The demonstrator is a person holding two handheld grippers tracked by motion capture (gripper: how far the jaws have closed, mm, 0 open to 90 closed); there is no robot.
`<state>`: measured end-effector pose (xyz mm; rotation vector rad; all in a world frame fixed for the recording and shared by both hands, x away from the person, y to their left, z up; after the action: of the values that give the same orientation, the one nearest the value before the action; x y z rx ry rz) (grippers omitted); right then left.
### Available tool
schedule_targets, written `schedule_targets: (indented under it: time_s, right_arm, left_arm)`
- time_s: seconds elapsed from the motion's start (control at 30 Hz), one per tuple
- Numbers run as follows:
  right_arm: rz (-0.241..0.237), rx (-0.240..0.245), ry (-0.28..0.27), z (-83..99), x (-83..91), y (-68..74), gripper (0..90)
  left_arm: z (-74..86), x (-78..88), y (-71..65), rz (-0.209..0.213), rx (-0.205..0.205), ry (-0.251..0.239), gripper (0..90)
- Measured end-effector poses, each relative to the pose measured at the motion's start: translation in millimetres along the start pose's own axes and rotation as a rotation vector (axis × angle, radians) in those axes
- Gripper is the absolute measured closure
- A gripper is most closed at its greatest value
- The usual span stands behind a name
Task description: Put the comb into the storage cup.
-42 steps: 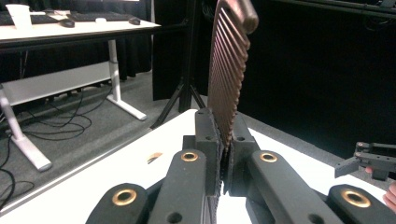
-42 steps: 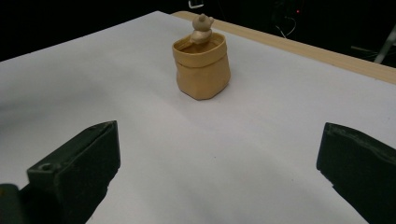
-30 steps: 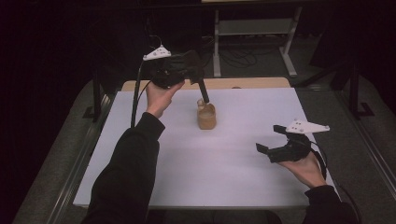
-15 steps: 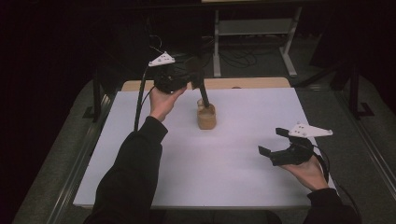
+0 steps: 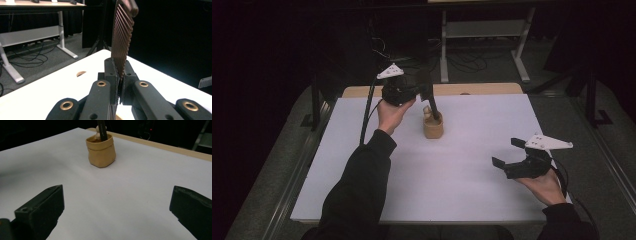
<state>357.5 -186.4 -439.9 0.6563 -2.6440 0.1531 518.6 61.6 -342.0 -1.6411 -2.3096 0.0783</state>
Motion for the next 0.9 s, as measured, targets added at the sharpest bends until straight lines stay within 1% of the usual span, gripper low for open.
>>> schedule_targets:
  time_s: [0.17, 0.33, 0.47, 0.67, 0.9]
  right_arm:
    - [0.01, -0.006, 0.0, 3.1, 3.5, -3.9, 0.0]
    - [0.015, -0.007, 0.007, 7.6, 5.2, -6.8, 0.0]
    - [0.019, -0.009, 0.012, 10.0, 5.7, -8.3, 0.0]
    - [0.022, -0.001, 0.009, 11.6, 5.9, -7.9, 0.0]
    - [0.022, -0.003, 0.014, 13.9, 5.7, -8.3, 0.0]
  left_arm:
    - [7.9, -5.4, 1.5, -0.001, 0.005, 0.01, 87.1]
    - [15.5, -10.1, 3.7, -0.004, 0.023, 0.016, 87.1]
    - [20.9, -12.1, 4.8, -0.001, 0.03, 0.017, 87.1]
    - [30.8, -10.7, 8.4, -0.009, 0.051, 0.017, 87.1]
    - [43.8, -8.9, 11.9, -0.003, 0.083, 0.006, 87.1]
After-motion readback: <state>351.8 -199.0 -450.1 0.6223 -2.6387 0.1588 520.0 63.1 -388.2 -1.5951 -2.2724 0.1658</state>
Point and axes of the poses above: each handheld gripper's, and its own axes: x roughly backward along the jaws, z roughly out of its underside, y roughly to its left, the point moved 10 cm from there along -x, roughly forward along the jaws, and after that the axes turned 15 degrees about z, right-handed, at the moved point
